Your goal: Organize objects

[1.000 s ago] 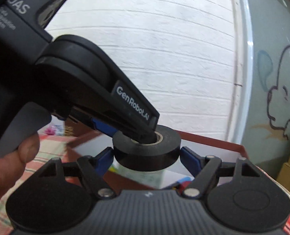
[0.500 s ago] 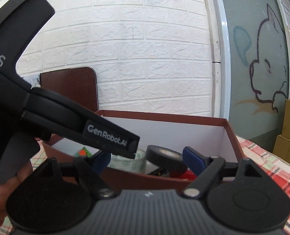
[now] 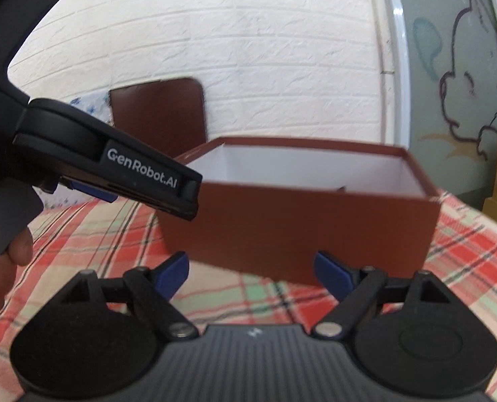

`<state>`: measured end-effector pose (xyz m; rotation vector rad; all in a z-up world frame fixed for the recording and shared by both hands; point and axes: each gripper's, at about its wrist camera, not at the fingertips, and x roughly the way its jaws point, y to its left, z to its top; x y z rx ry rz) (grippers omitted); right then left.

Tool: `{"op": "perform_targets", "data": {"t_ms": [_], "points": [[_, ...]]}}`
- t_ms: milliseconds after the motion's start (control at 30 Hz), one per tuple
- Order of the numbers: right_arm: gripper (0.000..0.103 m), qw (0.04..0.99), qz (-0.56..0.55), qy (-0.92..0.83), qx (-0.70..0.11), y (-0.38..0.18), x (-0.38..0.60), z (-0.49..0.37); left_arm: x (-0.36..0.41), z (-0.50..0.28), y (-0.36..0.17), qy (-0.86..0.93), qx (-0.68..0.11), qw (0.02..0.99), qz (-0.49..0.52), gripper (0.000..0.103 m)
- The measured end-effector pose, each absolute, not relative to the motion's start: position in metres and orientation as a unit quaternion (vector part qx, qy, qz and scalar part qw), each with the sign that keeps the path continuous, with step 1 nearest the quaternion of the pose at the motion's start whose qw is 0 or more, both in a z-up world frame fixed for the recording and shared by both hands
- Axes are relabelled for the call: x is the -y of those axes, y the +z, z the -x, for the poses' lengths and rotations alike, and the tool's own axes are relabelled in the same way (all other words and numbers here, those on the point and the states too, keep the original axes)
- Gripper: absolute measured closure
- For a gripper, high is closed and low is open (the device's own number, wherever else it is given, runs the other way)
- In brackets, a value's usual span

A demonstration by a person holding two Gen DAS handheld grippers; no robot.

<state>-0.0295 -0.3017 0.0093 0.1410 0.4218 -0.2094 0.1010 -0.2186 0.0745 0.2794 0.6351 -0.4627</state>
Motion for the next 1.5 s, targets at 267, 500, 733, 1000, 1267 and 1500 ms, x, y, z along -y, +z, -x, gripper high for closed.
{"op": "perform_targets", "data": {"t_ms": [267, 500, 733, 1000, 1267, 1500], "points": [[0.019, 0.953, -0.05, -0.03, -0.298, -0.019, 0.255, 0.023, 0.165, -0.097, 0.028, -0.176, -0.377, 0.902, -0.118, 0.016], [0.0, 0.941, -0.062, -0.051, -0.328, -0.023, 0.254, 0.025, 0.126, -0.097, 0.004, -0.132, -0.408, 0.899, -0.089, 0.005], [0.0, 0.929, -0.049, -0.079, -0.358, -0.02, 0.246, 0.031, 0.11, -0.092, -0.001, -0.117, -0.411, 0.901, -0.077, 0.0], [0.0, 0.914, -0.079, -0.089, -0.388, -0.006, 0.246, 0.046, 0.106, -0.072, 0.011, -0.119, -0.391, 0.907, -0.097, 0.0], [0.0, 0.924, -0.108, -0.145, -0.337, 0.018, 0.264, 0.076, 0.11, -0.044, 0.036, -0.13, -0.34, 0.924, -0.116, 0.0], [0.0, 0.926, -0.13, -0.182, -0.305, 0.021, 0.272, 0.093, 0.122, -0.018, 0.049, -0.131, -0.305, 0.931, -0.152, 0.0]]}}
